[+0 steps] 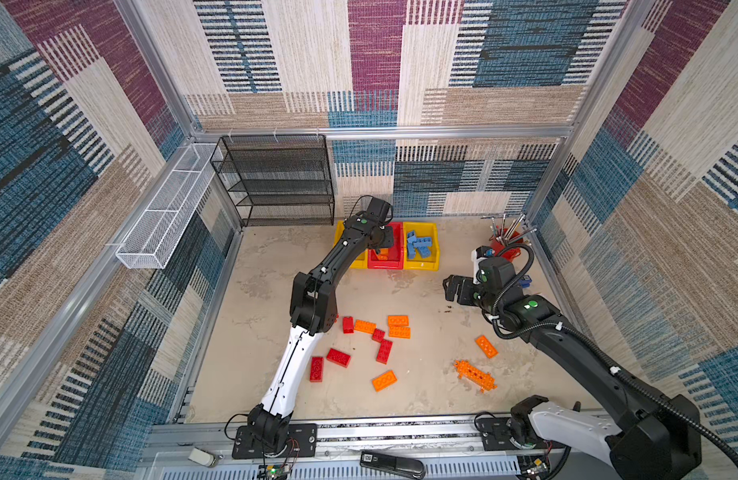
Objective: Sort the legos into containers by color
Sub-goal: 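Withdraw the left gripper while the right gripper reaches to the orange bricks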
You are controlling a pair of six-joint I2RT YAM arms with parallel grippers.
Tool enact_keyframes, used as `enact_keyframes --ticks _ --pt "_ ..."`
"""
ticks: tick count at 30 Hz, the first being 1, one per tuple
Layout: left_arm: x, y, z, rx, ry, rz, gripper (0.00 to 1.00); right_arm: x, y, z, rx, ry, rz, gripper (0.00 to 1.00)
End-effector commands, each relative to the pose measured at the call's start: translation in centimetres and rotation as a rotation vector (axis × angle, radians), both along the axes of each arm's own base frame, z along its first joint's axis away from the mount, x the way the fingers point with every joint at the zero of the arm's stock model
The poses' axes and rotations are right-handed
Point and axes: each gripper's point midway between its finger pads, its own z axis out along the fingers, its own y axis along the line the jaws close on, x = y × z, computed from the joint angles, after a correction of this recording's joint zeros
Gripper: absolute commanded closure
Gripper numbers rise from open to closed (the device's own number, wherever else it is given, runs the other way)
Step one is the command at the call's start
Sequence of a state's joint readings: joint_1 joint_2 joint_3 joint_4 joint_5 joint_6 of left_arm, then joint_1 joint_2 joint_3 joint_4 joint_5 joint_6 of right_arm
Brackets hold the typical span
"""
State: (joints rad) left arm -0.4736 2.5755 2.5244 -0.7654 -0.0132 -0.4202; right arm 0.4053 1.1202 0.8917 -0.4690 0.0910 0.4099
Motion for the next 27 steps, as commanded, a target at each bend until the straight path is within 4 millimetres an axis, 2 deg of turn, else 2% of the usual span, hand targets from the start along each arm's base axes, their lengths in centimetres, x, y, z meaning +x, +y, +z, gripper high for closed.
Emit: enact_keyframes --ticks 1,2,4,9,12,14,16,21,27 --pt "0.4 -1.2 1.1 -0.069 -0.026 -0.035 0.38 0.4 -0.2 0.6 -0.011 -0.021 -0.014 0.01" --pt "0.3 -1.6 1.6 -0.087 -0.027 -0.052 0.31 0.4 -0.4 0.5 -0.016 -0.017 -0.021 0.01" --pt "-0.2 -2.3 2.8 -0.123 -0.031 -0.084 0.26 0.3 -0.5 0.3 -0.017 -0.007 -0.035 0.01" --pt "-2.9 -2.6 7.5 -0.222 -0.072 -0.124 0.23 0.1 0.1 -0.8 -0.006 0.047 -0.019 0.01" --pt "-5.6 -1.5 10.0 -0.252 -0.118 -0.114 0.22 -0.1 1.0 -1.6 0.002 0.079 0.015 0.01" --pt "-7.7 0.3 10.7 -0.242 -0.148 -0.088 0.22 -0.2 1.9 -2.0 0.004 0.101 0.036 0.01" --pt "-9.8 2.7 10.5 -0.191 -0.174 -0.044 0.20 -0.3 2.9 -2.6 0.001 0.125 0.055 0.01" --pt "-15.7 9.5 8.3 -0.030 -0.188 0.058 0.18 -0.9 6.4 -4.9 -0.009 0.200 0.122 0.00" --pt "-23.7 13.8 6.1 -0.068 -0.179 0.117 0.07 -1.8 10.1 -8.7 -0.028 0.287 0.163 0.02"
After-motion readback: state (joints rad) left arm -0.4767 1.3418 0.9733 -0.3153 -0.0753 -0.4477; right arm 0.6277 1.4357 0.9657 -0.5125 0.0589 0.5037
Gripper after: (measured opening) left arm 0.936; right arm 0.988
